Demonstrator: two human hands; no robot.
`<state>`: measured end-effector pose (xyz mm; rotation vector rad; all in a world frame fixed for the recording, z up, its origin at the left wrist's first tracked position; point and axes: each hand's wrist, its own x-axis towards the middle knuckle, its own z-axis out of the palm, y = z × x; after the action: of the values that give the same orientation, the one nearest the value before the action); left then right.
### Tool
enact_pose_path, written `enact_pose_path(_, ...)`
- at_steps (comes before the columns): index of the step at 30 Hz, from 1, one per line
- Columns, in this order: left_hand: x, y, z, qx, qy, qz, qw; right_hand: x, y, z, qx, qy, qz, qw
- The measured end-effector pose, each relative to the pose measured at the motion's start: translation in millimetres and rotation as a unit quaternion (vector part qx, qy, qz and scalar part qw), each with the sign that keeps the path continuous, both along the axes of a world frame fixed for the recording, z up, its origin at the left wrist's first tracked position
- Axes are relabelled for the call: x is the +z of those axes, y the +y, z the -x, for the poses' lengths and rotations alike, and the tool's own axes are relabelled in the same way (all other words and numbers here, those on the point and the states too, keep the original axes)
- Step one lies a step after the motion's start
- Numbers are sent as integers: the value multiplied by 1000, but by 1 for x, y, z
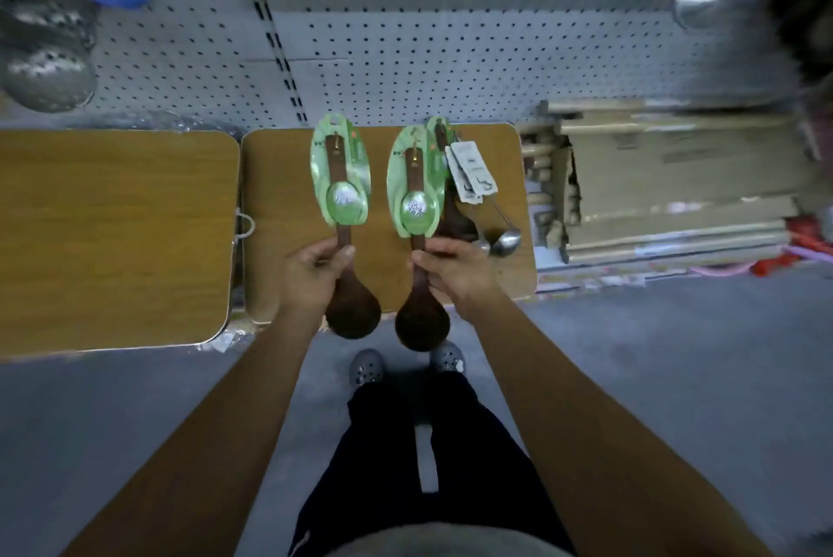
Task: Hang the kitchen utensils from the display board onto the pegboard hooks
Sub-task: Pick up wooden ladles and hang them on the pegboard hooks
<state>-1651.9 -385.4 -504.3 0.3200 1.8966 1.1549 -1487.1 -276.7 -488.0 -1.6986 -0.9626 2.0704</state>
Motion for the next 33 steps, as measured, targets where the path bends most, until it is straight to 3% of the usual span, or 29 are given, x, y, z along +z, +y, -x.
enact_pose_path(3,33,13,-39,-64,-17,-26,997,31,-8,-52,-54,4,-16,998)
enact_pose_path(12,47,10,-156,-196,-60,-37,978,68,-35,-192,-163,-15,-53,985)
enact_pose_path(26,120,13,-388,-235,-54,-135,961,132,-78,-452,-242,8,-131,961)
enact_pose_path(33,133,21,-445,-226,-35,-141,963,153,-61,-509,-240,20,-153,959)
